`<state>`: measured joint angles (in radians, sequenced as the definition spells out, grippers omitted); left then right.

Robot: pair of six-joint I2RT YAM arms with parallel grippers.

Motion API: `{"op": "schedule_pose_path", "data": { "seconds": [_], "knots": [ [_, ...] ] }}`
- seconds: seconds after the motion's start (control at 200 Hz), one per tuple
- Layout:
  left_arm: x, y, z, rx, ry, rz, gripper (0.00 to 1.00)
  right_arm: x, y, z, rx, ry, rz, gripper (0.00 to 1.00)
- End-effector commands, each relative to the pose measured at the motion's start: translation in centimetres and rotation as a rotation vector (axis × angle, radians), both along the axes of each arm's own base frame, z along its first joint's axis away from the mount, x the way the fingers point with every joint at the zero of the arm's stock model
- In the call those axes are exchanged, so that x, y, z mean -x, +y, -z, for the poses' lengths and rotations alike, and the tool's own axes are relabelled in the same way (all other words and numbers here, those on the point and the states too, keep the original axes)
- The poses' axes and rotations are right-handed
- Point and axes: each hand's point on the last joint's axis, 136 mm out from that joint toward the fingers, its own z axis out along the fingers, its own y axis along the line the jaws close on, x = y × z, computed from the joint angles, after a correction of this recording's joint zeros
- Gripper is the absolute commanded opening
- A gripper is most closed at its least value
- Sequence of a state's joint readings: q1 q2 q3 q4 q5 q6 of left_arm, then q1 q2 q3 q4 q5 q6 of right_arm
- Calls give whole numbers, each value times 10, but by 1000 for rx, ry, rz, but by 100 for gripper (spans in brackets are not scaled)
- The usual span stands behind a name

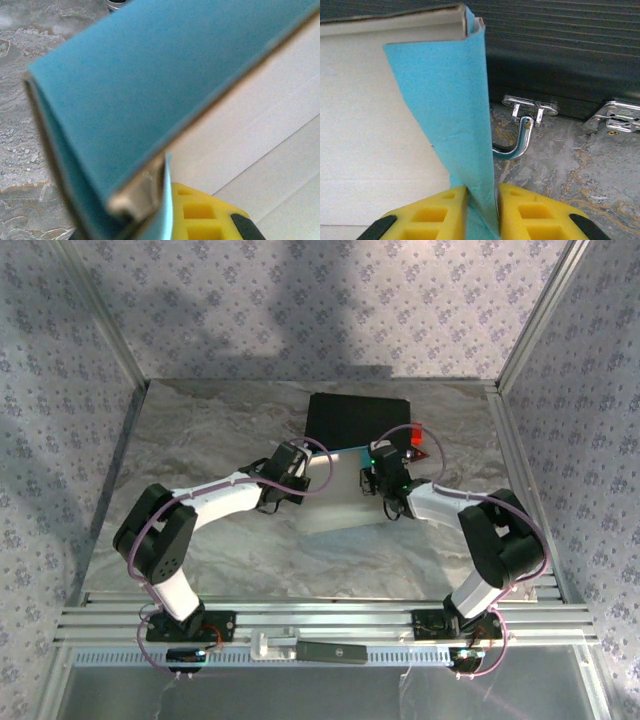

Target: Fold the paper box

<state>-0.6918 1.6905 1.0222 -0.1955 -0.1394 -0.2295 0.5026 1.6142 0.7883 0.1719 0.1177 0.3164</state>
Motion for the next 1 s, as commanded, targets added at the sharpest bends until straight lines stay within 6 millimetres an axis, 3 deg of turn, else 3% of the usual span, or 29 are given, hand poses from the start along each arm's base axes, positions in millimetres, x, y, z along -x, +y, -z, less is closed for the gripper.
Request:
{"op": "schedule_pose_path", "data": {
  "seconds": [0.0,0.34,0.47,0.73,0.994],
  "knots": [
    [11,-6,2,-21,11,58,0,-3,12,-12,-57,-23,-67,25],
    [12,-6,3,-28,14,61,0,-13,-6,-3,4,4,-47,27],
    [12,-5,3,-33,17,67,0,-13,-8,-3,-14,3,-68,32],
    [18,-3,8,-40,59,104,0,-12,-1,-17,-137,12,-198,36],
    [17,-2,8,-35,81,127,0,-11,18,-23,-230,56,-338,38]
  ]
}}
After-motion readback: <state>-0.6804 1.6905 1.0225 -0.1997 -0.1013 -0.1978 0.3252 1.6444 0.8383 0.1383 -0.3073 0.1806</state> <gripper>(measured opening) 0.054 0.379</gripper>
